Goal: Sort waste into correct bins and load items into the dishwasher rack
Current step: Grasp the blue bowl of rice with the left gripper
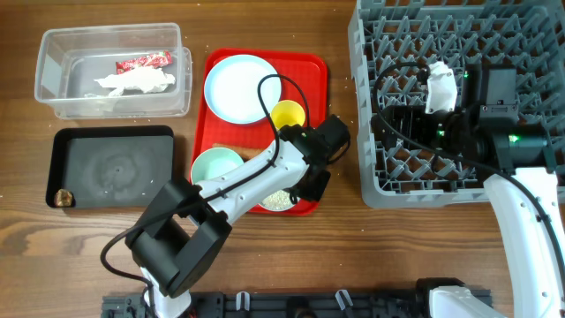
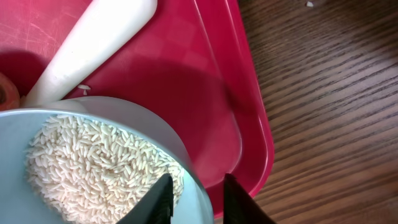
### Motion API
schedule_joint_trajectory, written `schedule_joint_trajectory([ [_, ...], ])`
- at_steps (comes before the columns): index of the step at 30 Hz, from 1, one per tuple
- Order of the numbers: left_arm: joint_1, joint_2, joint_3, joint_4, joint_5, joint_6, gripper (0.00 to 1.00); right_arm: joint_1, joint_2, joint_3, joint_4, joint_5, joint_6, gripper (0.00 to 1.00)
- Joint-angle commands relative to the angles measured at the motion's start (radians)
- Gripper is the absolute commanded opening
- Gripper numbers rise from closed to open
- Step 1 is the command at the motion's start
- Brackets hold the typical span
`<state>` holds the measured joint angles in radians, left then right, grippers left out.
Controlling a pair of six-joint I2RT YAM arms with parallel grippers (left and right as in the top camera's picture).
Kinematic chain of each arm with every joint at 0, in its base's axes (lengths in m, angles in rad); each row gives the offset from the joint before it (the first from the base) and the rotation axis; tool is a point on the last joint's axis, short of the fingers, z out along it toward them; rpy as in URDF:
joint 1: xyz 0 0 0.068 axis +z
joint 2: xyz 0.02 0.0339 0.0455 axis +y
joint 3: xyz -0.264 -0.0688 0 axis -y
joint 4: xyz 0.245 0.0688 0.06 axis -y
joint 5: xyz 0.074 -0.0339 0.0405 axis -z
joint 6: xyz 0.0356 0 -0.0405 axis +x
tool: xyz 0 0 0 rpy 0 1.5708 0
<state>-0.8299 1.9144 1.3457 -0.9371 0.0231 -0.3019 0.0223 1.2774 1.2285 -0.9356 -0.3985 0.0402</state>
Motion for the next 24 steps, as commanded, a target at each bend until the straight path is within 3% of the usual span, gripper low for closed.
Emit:
schedule_joint_trajectory([
  [1,-0.004,0.014,-0.007,0.009,-0.018,-0.021,0.21,-0.004,0.01,0.0,0.0,0.014,-0.011,1.0],
  [7,-0.004,0.014,-0.066,0.079,-0.018,-0.047,0.17,-0.004,0.01,0.0,0.0,0.014,-0.011,1.0],
  [10,-0.004,0.014,-0.072,0.083,-0.018,-0.047,0.06,-0.004,0.01,0.0,0.0,0.014,-0.011,1.0],
  [14,-0.004,0.01,-0.072,0.08,-0.017,-0.047,0.04,-0.004,0.01,0.0,0.0,0.014,-0.011,1.0],
  [24,0.002,-0.105,0.146,-0.147,-0.009,-0.073,0.04,-0.004,0.01,0.0,0.004,0.014,-0.011,1.0],
])
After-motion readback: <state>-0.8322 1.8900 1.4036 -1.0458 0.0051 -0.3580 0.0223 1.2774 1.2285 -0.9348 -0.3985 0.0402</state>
